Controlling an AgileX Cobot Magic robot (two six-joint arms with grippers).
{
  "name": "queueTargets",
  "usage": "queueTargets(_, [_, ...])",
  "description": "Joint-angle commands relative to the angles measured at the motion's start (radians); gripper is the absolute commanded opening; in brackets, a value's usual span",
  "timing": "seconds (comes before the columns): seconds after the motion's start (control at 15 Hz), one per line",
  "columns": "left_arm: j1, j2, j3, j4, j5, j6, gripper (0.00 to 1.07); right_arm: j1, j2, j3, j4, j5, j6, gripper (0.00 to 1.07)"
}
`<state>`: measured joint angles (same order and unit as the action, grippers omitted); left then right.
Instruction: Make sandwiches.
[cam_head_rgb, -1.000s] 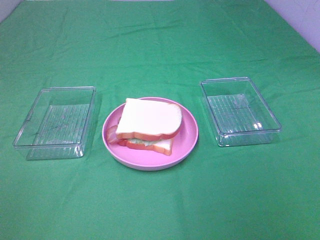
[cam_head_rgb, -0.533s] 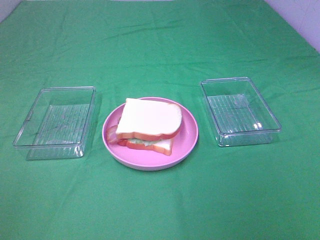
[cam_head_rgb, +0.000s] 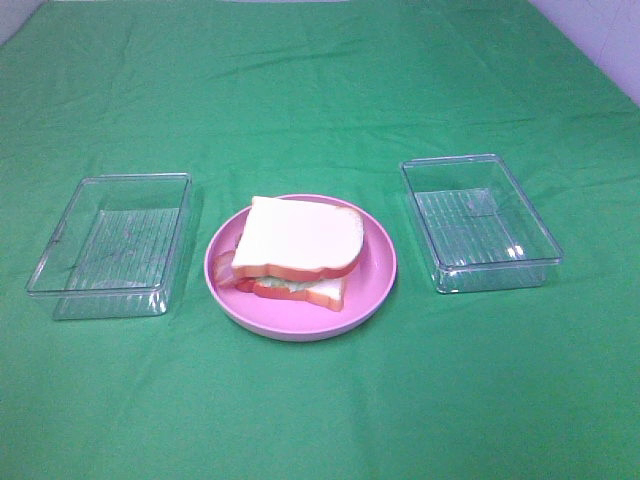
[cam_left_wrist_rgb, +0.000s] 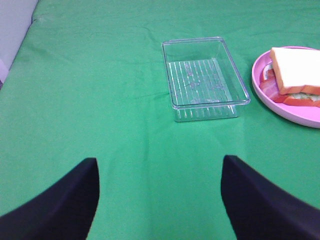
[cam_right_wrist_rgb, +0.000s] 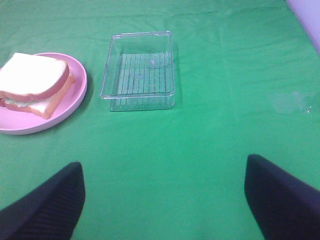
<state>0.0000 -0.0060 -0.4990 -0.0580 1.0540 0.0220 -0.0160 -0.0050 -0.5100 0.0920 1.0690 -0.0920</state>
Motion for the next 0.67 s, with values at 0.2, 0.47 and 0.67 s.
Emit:
queueTargets(0.2, [0.005,-0.018,0.0,-0.002,-0.01,-0.001,0.66,-0.005,-0.014,0.004,0.005,-0.009,0.005,0.82])
queueTargets(0.47, [0.005,-0.018,0.0,-0.002,-0.009,0.05,0.66,-0.005,-0.014,0.004,0.005,-0.009,0.005,0.82])
queueTargets(0.67, [0.005,-0.018,0.0,-0.002,-0.009,0.05,0.66,-0.005,-0.014,0.004,0.005,-0.009,0.005,0.81])
